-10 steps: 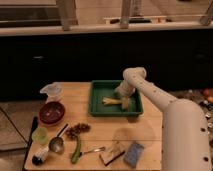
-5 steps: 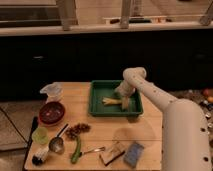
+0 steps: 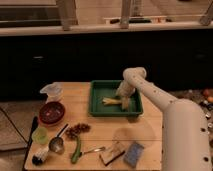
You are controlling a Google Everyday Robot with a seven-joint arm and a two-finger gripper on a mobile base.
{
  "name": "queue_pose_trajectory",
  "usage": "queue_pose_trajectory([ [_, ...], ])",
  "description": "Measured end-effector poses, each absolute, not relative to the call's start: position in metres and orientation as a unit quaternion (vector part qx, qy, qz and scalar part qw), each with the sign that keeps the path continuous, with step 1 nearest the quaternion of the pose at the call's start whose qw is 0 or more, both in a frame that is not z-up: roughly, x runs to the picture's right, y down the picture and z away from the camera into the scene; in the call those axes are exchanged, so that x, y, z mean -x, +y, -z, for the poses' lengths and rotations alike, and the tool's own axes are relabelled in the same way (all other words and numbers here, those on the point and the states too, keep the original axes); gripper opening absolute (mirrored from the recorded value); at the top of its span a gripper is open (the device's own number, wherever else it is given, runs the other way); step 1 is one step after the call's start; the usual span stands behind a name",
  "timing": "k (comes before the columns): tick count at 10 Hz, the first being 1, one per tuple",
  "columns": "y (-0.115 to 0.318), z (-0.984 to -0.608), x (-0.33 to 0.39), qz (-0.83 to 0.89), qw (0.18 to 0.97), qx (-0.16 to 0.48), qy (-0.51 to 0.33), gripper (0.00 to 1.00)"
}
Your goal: Place banana in table surface
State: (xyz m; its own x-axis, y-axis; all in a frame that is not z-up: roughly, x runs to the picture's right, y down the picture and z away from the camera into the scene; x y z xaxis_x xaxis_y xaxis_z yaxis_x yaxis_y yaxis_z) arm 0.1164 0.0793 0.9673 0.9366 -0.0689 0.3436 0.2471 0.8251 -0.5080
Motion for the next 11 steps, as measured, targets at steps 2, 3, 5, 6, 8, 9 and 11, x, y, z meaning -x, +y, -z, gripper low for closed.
queue_pose_trajectory([
  [2, 0.078, -0.966, -0.118, 0.083, 0.943, 0.283, -0.156, 0.78],
  [3, 0.077, -0.965, -0.118, 0.084, 0.943, 0.283, -0.156, 0.80],
  [5, 0.077, -0.965, -0.118, 0.084, 0.942, 0.283, -0.156, 0.80],
  [6, 0.077, -0.965, -0.117, 0.086, 0.942, 0.283, -0.156, 0.80],
  [8, 0.081, -0.964, -0.101, 0.099, 0.937, 0.301, -0.150, 0.80],
  [9, 0.081, -0.965, -0.090, 0.105, 0.934, 0.307, -0.151, 0.80],
  [11, 0.085, -0.966, -0.085, 0.111, 0.929, 0.321, -0.149, 0.80],
])
